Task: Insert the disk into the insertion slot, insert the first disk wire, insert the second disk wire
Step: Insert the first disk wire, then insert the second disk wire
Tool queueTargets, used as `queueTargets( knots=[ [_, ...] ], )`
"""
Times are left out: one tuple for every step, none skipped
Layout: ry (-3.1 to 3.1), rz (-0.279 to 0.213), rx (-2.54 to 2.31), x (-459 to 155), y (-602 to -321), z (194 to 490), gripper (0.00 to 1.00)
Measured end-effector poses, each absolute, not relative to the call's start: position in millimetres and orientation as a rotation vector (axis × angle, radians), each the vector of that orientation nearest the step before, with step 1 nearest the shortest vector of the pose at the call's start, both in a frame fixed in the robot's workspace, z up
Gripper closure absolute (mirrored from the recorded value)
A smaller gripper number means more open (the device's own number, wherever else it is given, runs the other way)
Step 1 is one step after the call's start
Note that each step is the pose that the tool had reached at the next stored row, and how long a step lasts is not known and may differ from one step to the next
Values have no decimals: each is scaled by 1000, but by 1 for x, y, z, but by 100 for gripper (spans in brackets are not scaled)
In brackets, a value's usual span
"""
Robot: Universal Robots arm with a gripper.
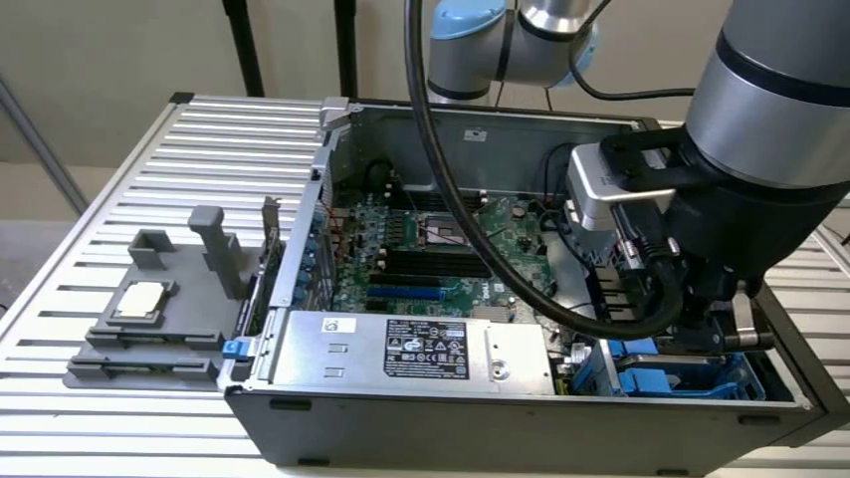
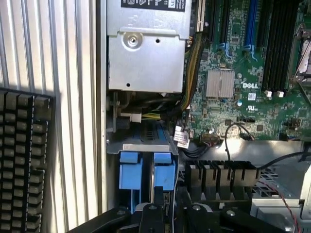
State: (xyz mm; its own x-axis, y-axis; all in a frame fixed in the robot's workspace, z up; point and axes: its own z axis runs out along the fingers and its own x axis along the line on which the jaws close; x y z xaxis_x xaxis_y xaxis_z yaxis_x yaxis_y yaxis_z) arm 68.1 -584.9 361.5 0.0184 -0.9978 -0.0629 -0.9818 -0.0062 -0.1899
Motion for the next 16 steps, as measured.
queueTargets(
  knots=[
    [2079, -132, -2105, 68, -585, 362, 75],
    [2079, -132, -2105, 68, -585, 362, 75],
    [2079, -132, -2105, 67, -585, 362, 75],
    [2079, -132, -2105, 67, -585, 362, 75],
    [2079, -132, -2105, 67, -585, 362, 75],
    [2079, -132, -2105, 67, -585, 362, 75],
    [2079, -132, -2105, 66, -585, 362, 75],
    [2079, -132, -2105, 66, -585, 362, 75],
    [2079, -132, -2105, 66, -585, 362, 75],
    [2079, -132, -2105, 66, -585, 362, 75],
    [2079, -132, -2105, 65, -585, 362, 75],
    [2079, -132, -2105, 65, -585, 362, 75],
    [2079, -132, -2105, 65, -585, 362, 75],
    [2079, -132, -2105, 65, -585, 362, 75],
    [2079, -132, -2105, 65, -585, 362, 75],
    [2079, -132, -2105, 65, -585, 362, 75]
  ],
)
